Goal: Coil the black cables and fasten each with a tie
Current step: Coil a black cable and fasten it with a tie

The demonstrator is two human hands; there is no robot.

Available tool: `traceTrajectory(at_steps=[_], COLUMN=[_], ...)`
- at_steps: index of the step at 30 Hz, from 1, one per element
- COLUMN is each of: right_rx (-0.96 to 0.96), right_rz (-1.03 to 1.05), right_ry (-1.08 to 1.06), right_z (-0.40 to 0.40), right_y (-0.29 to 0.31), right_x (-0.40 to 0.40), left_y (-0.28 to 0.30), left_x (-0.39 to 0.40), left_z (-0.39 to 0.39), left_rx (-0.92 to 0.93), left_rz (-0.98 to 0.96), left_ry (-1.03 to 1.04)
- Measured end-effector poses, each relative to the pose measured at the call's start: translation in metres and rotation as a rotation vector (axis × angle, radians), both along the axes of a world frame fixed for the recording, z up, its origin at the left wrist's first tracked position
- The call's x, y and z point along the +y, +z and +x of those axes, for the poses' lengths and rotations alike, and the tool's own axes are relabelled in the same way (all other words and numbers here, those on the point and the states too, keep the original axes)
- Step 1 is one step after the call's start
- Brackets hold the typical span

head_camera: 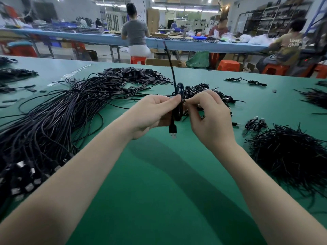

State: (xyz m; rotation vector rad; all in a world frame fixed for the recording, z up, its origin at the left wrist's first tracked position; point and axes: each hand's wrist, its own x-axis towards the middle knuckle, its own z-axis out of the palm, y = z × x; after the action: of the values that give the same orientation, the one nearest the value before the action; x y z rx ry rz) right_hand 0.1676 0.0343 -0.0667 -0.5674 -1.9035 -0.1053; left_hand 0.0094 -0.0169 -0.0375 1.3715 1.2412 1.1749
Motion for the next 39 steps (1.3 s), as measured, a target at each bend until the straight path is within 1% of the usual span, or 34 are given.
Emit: traceTrajectory(at_steps=[4, 6, 7, 9, 12, 13, 15, 17, 19, 21, 23, 27, 29, 31, 34, 36, 39], right_rx=[-0.101, -0.154, -0.165, -0.136, -0.044, -0.032, -0.034, -0.047, -0.041, -0.030, -0.023, -0.045, -0.070, -0.101, -0.133, -0.104, -0.061], right_rz=[0.121, 0.197, 0.225, 0.220, 0.151, 0.139, 0.135, 0.139, 0.153, 0.168, 0.185, 0.208, 0.209, 0.227, 0.270, 0.232, 0.182], right_ry=[-0.032, -0.055, -0.063, -0.055, -0.029, -0.026, -0.028, -0.023, -0.019, -0.021, -0.021, -0.022, -0.016, -0.019, -0.051, -0.045, -0.049], right_z=[-0.001, -0.004, -0.005, -0.004, 0.004, 0.006, 0.006, 0.002, -0.001, -0.002, -0.002, -0.001, -0.001, -0.002, -0.001, 0.002, 0.010], right_y=[-0.003, -0.005, -0.005, -0.004, 0.000, 0.001, 0.000, -0.001, -0.001, 0.001, 0.002, 0.003, 0.002, 0.001, -0.001, 0.000, 0.002], right_x=[-0.001, -0.004, -0.004, -0.003, 0.003, 0.004, 0.004, 0.002, 0.000, -0.001, -0.002, -0.004, -0.005, -0.005, -0.006, -0.003, 0.002], left_y=[0.003, 0.004, 0.004, 0.006, 0.009, 0.009, 0.006, 0.003, 0.001, -0.002, -0.005, -0.007, -0.005, -0.003, -0.001, 0.000, 0.000], left_x=[-0.001, -0.002, -0.003, -0.004, -0.004, -0.004, -0.003, -0.002, 0.000, 0.002, 0.005, 0.003, 0.002, 0.001, 0.000, 0.001, 0.001], left_z=[0.004, 0.002, 0.000, 0.000, -0.001, -0.003, -0.006, -0.007, -0.008, -0.007, -0.002, 0.010, 0.009, 0.007, 0.008, 0.009, 0.006], left_rx=[-0.173, -0.247, -0.273, -0.293, -0.300, -0.270, -0.095, 0.083, 0.168, 0.223, 0.189, 0.063, -0.079, -0.142, -0.160, -0.173, -0.213], left_rz=[-0.088, -0.120, -0.119, -0.079, -0.072, -0.073, -0.011, 0.082, 0.159, 0.189, 0.170, 0.173, 0.107, 0.035, -0.043, -0.085, -0.117], left_ry=[0.111, 0.132, 0.116, 0.051, -0.135, -0.182, -0.185, -0.109, 0.006, 0.134, 0.193, 0.195, 0.216, 0.218, 0.141, 0.085, -0.070])
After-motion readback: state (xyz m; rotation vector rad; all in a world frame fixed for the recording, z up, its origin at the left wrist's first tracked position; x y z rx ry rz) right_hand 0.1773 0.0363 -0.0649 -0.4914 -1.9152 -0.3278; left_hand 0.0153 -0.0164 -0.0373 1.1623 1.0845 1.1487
